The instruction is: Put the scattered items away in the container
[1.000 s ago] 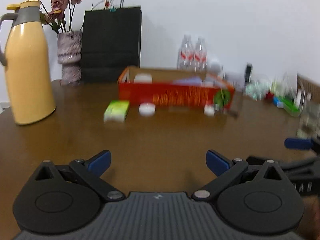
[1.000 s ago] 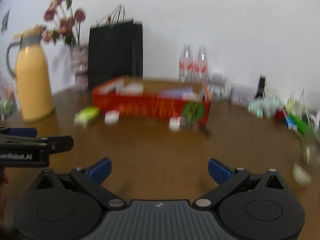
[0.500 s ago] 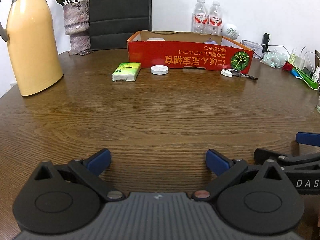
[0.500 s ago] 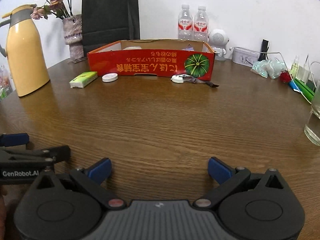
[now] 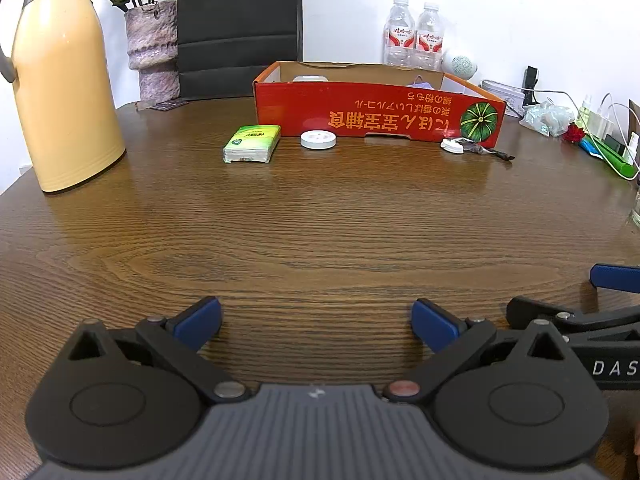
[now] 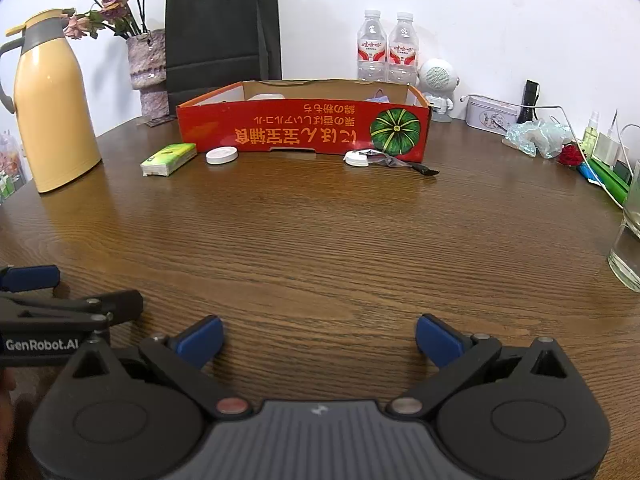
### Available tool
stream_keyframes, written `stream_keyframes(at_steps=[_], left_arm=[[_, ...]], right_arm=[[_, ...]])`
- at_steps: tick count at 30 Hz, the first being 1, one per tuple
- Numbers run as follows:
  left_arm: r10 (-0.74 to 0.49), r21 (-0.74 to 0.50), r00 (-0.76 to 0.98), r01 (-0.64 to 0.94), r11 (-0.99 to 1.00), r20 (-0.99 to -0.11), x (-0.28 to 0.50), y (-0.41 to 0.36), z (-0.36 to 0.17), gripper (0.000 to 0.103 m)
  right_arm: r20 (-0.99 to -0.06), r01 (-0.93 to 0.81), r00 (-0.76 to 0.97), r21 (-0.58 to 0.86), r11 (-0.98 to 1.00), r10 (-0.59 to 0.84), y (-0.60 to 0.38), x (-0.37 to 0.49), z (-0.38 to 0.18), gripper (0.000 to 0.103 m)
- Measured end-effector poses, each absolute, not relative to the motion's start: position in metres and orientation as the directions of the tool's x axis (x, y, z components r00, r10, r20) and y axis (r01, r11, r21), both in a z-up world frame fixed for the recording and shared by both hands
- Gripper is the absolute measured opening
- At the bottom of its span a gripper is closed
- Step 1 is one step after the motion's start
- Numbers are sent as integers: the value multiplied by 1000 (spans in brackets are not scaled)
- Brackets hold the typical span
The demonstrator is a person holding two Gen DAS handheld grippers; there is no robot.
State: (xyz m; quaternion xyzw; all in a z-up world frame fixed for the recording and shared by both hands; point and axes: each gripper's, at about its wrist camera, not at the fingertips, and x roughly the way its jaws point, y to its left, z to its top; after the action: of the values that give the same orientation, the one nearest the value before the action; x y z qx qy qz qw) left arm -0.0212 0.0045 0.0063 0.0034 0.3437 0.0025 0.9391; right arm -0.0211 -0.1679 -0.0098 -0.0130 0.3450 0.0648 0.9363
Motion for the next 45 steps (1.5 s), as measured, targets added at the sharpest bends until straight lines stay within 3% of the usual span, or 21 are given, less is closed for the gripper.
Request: stream_keyframes(at_steps=[35, 41, 45], left_arm=[[-13, 8, 759, 25, 1000, -651, -18, 6, 8, 103], [-164, -78, 828, 145, 986, -537, 32, 49, 56, 103], [-168, -47, 807, 172, 984, -566, 109, 70, 55, 101]], right_arm=[[-650, -140, 750, 19, 990, 119, -168, -18, -8, 103], [-631, -246, 753, -9, 969, 185, -170, 8, 10, 96], [-563, -264, 802, -36, 964, 198, -165, 54, 29, 95]])
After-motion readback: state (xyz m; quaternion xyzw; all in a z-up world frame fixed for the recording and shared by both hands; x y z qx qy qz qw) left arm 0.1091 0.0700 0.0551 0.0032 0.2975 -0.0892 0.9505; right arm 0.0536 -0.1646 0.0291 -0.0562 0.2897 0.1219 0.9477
